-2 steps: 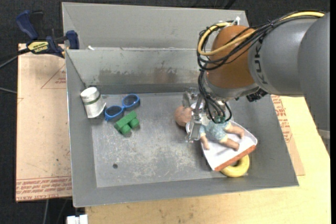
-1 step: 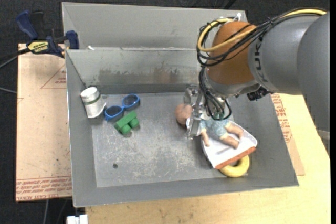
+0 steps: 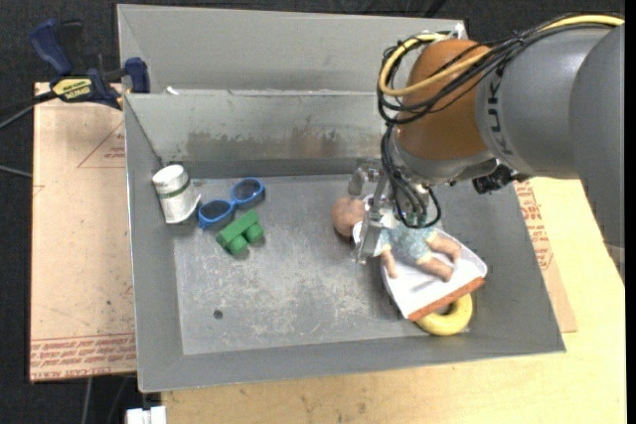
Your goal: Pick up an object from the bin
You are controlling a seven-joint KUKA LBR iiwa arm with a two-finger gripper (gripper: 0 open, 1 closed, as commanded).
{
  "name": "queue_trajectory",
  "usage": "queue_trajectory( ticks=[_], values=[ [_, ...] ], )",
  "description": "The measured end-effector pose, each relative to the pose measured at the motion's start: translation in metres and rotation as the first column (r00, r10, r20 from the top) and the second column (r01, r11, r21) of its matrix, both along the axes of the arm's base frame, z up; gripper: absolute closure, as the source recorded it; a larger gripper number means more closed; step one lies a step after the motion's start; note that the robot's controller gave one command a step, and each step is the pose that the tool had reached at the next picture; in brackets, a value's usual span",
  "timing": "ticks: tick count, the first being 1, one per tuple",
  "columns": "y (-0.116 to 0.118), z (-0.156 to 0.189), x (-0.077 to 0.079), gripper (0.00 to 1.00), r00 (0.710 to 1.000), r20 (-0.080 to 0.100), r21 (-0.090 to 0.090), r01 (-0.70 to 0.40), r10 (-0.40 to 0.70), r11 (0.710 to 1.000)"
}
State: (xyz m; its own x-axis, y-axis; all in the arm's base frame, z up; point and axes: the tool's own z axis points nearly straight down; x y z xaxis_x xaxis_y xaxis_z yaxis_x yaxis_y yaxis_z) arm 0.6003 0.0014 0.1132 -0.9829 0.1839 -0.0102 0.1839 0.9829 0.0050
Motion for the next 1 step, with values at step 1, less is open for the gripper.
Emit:
queue_trajectory(
  ticks=[1],
  values=[
    [0.0028,-0.0401,-0.0078,0.00,0.985,0.000,0.002,0.171,-0.171,0.985]
  ],
)
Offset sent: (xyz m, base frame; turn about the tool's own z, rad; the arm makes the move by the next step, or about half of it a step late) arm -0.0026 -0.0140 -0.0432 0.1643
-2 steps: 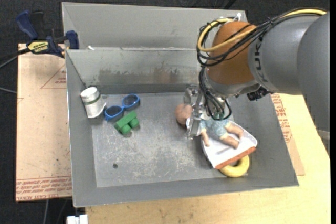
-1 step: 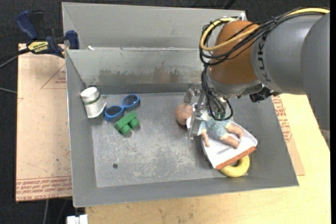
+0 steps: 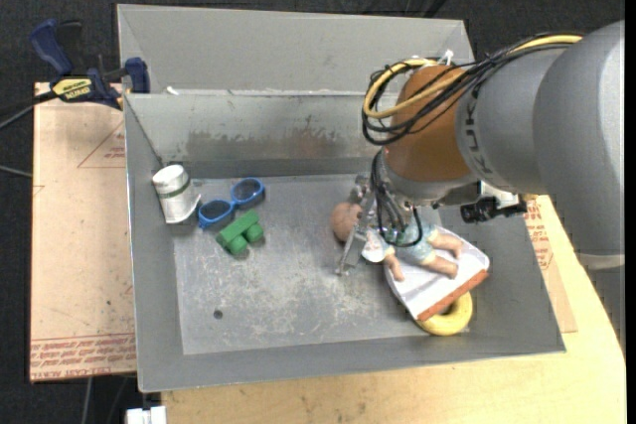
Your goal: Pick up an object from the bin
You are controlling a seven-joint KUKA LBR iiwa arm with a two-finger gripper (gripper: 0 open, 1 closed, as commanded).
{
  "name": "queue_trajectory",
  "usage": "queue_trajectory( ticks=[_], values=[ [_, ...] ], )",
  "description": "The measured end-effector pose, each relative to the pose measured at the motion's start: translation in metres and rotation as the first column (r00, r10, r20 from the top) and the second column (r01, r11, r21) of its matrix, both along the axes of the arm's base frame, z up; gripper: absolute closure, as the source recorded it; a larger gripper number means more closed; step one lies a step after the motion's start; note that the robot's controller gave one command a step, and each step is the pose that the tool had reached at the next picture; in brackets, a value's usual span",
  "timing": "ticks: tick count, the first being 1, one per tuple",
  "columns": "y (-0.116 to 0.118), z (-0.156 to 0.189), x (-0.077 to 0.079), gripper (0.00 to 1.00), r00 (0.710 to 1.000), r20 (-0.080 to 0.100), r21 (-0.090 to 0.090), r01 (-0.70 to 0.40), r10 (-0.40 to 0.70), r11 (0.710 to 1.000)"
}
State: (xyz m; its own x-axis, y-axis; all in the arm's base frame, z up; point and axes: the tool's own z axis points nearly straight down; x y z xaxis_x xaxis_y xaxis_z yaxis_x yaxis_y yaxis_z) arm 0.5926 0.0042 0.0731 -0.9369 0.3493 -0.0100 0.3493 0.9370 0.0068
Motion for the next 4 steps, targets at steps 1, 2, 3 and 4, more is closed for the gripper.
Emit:
queue_trajectory(
  ticks=[1,2,3,4],
  values=[
    [-0.0163,-0.0027,0.0062,1.00,1.000,0.004,0.000,-0.008,0.008,1.000],
    [-0.0163,-0.0027,0.0062,1.00,1.000,0.004,0.000,-0.008,0.008,1.000],
    [-0.0162,-0.0017,0.0059,1.00,1.000,0.003,0.001,-0.008,0.008,1.000],
    [-0.0160,0.0054,0.0045,1.00,1.000,-0.002,0.001,-0.008,0.008,1.000]
  ],
)
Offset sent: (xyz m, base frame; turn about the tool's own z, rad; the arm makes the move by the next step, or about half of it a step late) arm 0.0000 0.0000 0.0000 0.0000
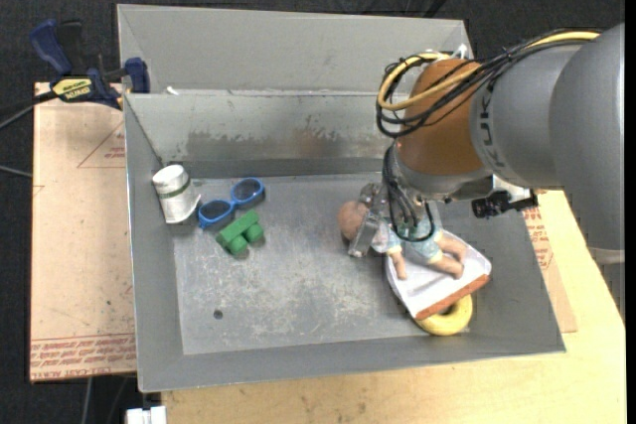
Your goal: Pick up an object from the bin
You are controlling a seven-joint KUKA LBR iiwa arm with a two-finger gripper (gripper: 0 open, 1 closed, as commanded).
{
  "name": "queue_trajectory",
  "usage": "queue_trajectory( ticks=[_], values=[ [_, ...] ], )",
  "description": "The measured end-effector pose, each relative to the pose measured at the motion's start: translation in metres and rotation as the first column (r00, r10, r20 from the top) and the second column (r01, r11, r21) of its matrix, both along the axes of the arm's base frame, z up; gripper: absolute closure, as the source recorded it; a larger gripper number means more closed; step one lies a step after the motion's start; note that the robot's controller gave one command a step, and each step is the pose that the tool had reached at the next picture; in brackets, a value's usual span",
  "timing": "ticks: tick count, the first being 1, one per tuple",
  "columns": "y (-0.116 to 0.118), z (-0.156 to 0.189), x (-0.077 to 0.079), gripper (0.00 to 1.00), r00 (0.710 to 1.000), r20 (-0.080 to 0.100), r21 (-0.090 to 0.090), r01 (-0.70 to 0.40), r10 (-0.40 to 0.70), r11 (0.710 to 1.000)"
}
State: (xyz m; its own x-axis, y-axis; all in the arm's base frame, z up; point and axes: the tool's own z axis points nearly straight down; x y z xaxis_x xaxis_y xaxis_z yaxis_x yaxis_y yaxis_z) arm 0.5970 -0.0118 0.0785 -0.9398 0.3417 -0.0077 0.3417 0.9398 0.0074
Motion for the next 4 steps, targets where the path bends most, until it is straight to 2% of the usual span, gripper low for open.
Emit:
queue_trajectory(
  ticks=[2,4],
  values=[
    [0.000,0.025,0.001,1.00,1.000,0.004,0.000,-0.001,0.001,1.000],
    [0.000,0.057,-0.001,1.00,1.000,-0.002,0.001,-0.002,0.002,1.000]
  ],
)
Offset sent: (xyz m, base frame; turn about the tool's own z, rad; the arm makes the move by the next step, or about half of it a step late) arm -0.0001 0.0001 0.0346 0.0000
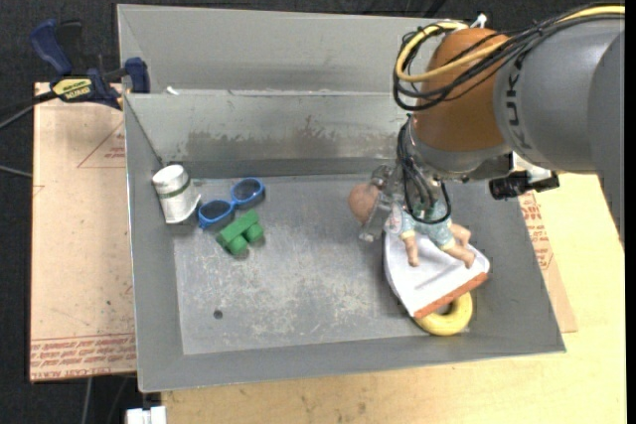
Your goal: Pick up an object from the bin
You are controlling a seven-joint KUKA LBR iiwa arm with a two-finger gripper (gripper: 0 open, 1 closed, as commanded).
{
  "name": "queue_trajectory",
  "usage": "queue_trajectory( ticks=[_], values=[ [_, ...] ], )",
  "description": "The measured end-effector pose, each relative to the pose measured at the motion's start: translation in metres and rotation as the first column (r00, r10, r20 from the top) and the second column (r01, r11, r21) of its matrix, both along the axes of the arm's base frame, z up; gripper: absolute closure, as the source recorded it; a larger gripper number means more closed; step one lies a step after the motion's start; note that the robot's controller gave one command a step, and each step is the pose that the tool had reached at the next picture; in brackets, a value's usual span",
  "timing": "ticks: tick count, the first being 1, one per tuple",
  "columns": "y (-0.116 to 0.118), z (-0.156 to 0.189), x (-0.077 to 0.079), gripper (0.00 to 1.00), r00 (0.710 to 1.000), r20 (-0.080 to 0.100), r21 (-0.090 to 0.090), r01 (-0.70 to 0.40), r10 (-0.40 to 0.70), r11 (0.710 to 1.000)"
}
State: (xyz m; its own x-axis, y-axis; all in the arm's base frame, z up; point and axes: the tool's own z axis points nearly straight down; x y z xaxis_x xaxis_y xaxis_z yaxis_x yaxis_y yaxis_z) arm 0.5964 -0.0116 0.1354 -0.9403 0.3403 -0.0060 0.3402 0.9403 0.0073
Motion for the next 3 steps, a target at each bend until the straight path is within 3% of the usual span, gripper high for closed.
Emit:
queue_trajectory(
  ticks=[2,3],
  values=[
    [0.000,0.025,0.002,1.00,1.000,0.009,0.000,-0.001,0.001,1.000],
    [0.000,0.032,0.001,1.00,1.000,0.004,0.001,-0.001,0.001,1.000]
  ],
)
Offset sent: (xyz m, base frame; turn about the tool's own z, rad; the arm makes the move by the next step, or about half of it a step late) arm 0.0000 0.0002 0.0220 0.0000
